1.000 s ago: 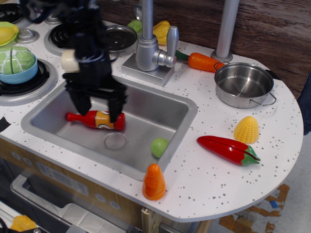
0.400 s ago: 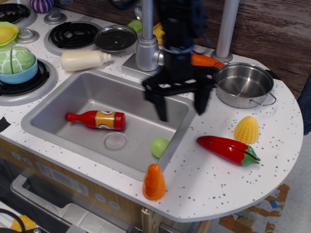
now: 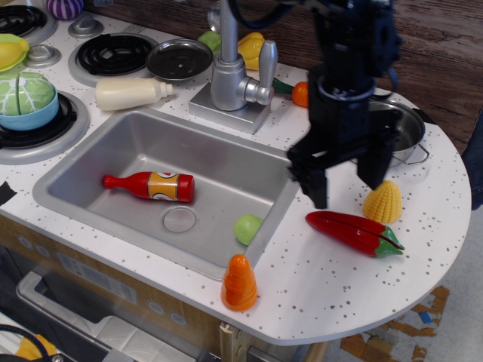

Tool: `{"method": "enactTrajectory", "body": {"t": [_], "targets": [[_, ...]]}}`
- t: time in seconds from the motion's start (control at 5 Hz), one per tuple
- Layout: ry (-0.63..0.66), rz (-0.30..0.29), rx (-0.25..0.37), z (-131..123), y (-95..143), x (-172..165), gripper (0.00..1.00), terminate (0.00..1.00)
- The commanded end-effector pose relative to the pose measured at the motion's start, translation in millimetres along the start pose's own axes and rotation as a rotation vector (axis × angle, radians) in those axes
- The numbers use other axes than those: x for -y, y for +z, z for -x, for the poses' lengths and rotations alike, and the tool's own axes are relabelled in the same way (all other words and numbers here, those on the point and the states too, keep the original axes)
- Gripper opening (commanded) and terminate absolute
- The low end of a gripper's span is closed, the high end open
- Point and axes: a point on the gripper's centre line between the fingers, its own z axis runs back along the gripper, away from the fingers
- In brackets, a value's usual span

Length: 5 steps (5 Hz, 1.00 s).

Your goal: Put pepper in pan

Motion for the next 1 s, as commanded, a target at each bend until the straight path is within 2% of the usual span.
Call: {"method": "enactTrajectory", "body": {"t": [0.0,0.4,0.6,0.8], "targets": [[0.052,0.082,0.01,11,-3,16,1.0,0.0],[0.074,0.098,-0.002,14,-27,9,1.0,0.0],[0.04,0.071,0.03,14,-37,-3,1.0,0.0],[0.046,0.067,0.028,11,-42,-5,0.0,0.0]]}}
